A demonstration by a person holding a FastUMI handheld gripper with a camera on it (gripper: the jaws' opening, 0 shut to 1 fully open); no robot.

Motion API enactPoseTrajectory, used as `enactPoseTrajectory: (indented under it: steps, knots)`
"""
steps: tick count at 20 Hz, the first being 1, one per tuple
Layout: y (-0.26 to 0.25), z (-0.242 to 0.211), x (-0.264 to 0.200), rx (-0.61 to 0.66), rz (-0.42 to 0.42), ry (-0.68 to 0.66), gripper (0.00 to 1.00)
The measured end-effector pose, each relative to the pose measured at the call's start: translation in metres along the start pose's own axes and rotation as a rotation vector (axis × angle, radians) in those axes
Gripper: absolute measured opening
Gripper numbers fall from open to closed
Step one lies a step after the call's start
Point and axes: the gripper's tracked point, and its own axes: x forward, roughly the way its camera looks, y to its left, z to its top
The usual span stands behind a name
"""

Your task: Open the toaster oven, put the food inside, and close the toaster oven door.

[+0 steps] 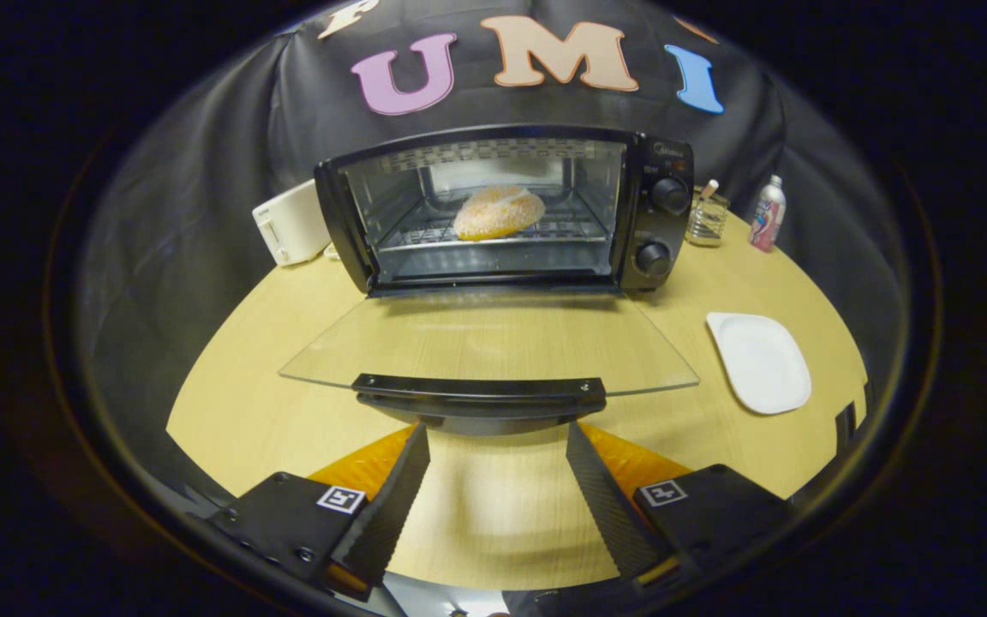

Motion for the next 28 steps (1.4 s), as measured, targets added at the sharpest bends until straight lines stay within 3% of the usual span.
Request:
enactPoseTrajectory:
  steps: [8, 28]
  knots:
    - [0.005, 0.047, -0.012, -0.004, 0.027, -0.1, 1.0]
    - [0.012, 0.172, 0.013, 0.08, 0.05, -0.279, 1.0]
